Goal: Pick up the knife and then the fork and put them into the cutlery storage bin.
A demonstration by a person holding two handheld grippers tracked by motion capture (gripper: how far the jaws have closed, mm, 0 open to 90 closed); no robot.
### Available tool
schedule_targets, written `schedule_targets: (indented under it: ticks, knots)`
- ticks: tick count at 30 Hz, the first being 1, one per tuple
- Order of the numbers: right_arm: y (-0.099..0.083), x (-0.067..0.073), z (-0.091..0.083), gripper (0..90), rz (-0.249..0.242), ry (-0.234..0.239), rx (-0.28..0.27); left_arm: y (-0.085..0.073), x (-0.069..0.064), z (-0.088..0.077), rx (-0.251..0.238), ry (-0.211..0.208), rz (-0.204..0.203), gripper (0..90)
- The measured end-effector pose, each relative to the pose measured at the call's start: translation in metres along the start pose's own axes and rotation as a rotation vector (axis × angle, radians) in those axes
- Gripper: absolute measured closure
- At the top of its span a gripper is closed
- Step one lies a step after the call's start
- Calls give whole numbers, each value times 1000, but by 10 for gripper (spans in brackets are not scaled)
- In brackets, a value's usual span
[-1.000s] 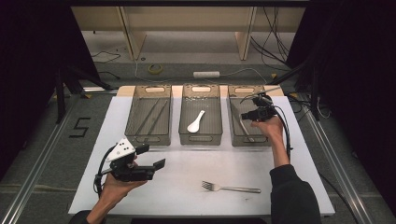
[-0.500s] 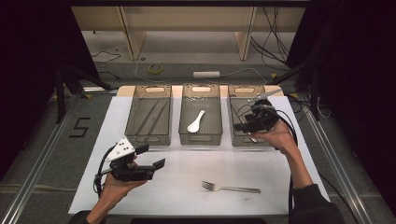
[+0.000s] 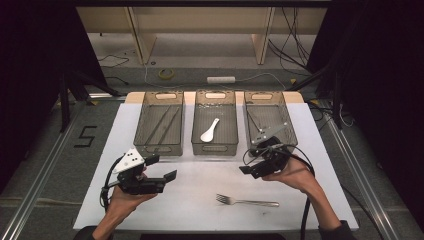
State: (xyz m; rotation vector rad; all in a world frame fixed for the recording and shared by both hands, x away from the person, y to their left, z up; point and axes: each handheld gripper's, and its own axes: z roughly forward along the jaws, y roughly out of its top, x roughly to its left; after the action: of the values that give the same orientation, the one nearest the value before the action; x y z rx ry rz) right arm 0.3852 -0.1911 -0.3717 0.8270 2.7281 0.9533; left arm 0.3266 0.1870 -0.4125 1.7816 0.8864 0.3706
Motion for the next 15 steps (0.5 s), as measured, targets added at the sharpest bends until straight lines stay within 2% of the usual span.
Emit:
schedule_targets:
  ticks: [3, 8, 15]
  knots:
    - [-4, 8, 8, 299, -30, 13, 57, 0, 0, 0, 4, 0, 3, 156]
    - [-13, 17, 19, 309, -48, 25, 141, 0, 0, -1, 0, 0, 3, 156]
    - [-24, 28, 34, 416, -93, 46, 247, 0, -1, 0, 3, -2, 8, 156]
